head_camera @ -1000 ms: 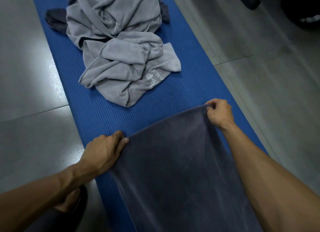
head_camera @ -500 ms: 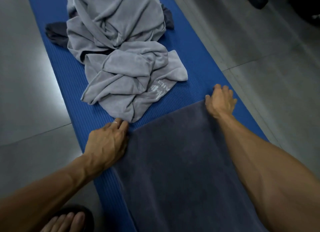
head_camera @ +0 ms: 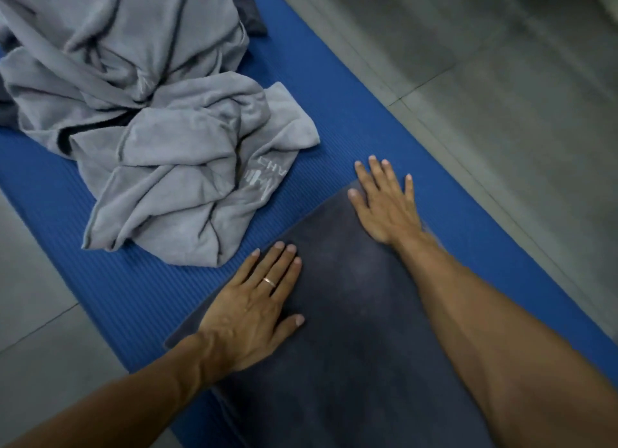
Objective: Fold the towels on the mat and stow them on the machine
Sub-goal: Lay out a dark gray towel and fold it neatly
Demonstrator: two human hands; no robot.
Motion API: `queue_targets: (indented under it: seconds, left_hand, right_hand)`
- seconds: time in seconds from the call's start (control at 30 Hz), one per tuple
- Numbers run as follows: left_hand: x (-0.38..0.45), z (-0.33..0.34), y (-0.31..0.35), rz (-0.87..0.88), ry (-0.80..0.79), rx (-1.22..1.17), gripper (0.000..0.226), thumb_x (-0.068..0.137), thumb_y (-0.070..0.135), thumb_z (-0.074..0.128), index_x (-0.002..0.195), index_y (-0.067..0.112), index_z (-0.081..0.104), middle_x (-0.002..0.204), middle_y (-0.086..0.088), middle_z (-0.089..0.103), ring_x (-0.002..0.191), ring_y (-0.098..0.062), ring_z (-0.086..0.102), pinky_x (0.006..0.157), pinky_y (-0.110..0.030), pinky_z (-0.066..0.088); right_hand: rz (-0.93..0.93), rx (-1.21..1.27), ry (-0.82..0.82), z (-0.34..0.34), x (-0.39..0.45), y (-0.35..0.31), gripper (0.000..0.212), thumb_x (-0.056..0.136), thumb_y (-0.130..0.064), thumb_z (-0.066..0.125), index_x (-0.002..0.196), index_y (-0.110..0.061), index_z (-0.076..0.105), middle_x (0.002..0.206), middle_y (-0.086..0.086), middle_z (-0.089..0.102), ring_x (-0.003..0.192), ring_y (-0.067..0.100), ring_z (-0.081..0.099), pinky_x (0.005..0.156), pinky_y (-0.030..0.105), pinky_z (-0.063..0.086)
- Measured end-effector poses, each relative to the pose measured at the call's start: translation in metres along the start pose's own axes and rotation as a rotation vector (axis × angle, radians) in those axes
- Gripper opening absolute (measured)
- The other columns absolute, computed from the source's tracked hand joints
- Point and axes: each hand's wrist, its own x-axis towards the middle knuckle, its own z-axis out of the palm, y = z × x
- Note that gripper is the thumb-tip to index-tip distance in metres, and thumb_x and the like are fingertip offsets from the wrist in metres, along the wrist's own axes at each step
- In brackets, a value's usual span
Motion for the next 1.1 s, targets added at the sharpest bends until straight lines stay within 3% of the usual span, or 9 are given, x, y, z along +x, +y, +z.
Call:
queue_targets:
  seconds: [0.1,0.23,0.37,0.57,0.7,0.77,0.87,1.03,1.1]
  left_hand:
    - [0.006,-0.010,0.001,0.041,0.018,-0.001,0.078,0.093,0.060,0.029,0.145,0.002,0.036,0.153,-0.016,0.032,0.145,-0.031,0.023,0.114,-0.053,0.018]
    - [0.061,-0.017,0.025,0.193,0.068,-0.027,0.066,0.094,0.044,0.034,0.142,-0.001,0.042,0.149,-0.016,0.040,0.143,-0.032,0.027,0.116,-0.051,0.020]
    - [0.139,-0.019,0.084,0.348,0.047,0.029,0.060,0.095,0.034,0.026,0.146,0.004,0.036,0.152,-0.011,0.037,0.145,-0.029,0.024,0.118,-0.051,0.013]
    - [0.194,-0.009,0.125,0.332,-0.061,0.076,0.068,0.096,0.057,0.021,0.154,0.024,0.012,0.162,-0.004,0.007,0.149,-0.030,-0.004,0.118,-0.056,-0.002]
    - [0.192,-0.008,0.132,0.370,-0.008,0.174,0.074,0.093,0.060,0.016,0.153,0.017,0.017,0.161,-0.011,0.011,0.148,-0.036,-0.001,0.115,-0.060,-0.005]
    - [0.189,-0.010,0.154,0.555,0.036,0.235,0.075,0.094,0.057,0.010,0.151,0.012,0.025,0.160,-0.009,0.019,0.148,-0.034,0.004,0.115,-0.061,-0.001]
    - [0.178,0.001,0.209,0.792,-0.081,0.170,0.080,0.088,0.060,-0.004,0.153,0.019,0.018,0.161,-0.003,0.014,0.149,-0.028,0.000,0.117,-0.057,-0.001]
    - [0.167,0.020,0.245,0.728,-0.187,0.305,0.093,0.077,0.079,-0.004,0.153,0.026,-0.007,0.162,-0.004,-0.009,0.146,-0.030,-0.019,0.114,-0.062,-0.009]
    - [0.167,0.017,0.244,0.713,-0.194,0.341,0.096,0.074,0.082,-0.006,0.152,0.027,-0.012,0.161,-0.004,-0.013,0.145,-0.030,-0.022,0.114,-0.062,-0.009]
  right_hand:
    - [0.070,0.104,0.017,-0.010,-0.002,-0.007,0.062,0.102,-0.050,0.019,0.156,-0.024,0.002,0.164,0.000,-0.007,0.150,0.017,-0.010,0.120,0.049,-0.008]
    - [0.153,0.280,0.270,-0.002,-0.073,-0.002,0.051,0.103,-0.033,0.031,0.151,-0.015,0.031,0.161,0.006,0.020,0.149,0.023,0.015,0.120,0.044,0.012]
    - [0.483,0.320,0.278,0.025,-0.169,0.034,0.055,0.097,-0.040,0.028,0.144,-0.015,0.041,0.156,0.006,0.031,0.142,0.026,0.029,0.113,0.046,0.026]
    - [0.589,0.231,-0.051,0.045,-0.204,0.109,0.055,0.103,-0.048,0.015,0.155,-0.032,0.005,0.163,-0.007,-0.006,0.150,0.015,-0.009,0.121,0.050,-0.003]
    - [0.724,0.368,0.108,0.042,-0.210,0.108,0.058,0.104,-0.045,0.021,0.156,-0.023,0.011,0.164,0.000,0.000,0.151,0.018,-0.004,0.122,0.044,-0.002]
    - [0.689,0.348,0.217,0.049,-0.231,0.097,0.059,0.101,-0.046,0.023,0.154,-0.019,0.023,0.163,0.003,0.013,0.150,0.020,0.008,0.122,0.044,0.006]
    - [0.721,0.275,0.244,0.064,-0.271,0.105,0.061,0.097,-0.046,0.020,0.148,-0.017,0.036,0.158,0.005,0.028,0.143,0.024,0.027,0.116,0.048,0.023]
    - [0.751,0.341,0.009,0.079,-0.304,0.177,0.055,0.103,-0.047,0.020,0.155,-0.033,0.006,0.164,-0.006,-0.005,0.150,0.015,-0.008,0.121,0.046,-0.001]
    - [0.758,0.362,0.060,0.075,-0.308,0.188,0.057,0.103,-0.046,0.023,0.156,-0.027,0.010,0.164,0.000,-0.001,0.150,0.019,-0.003,0.122,0.044,0.002]
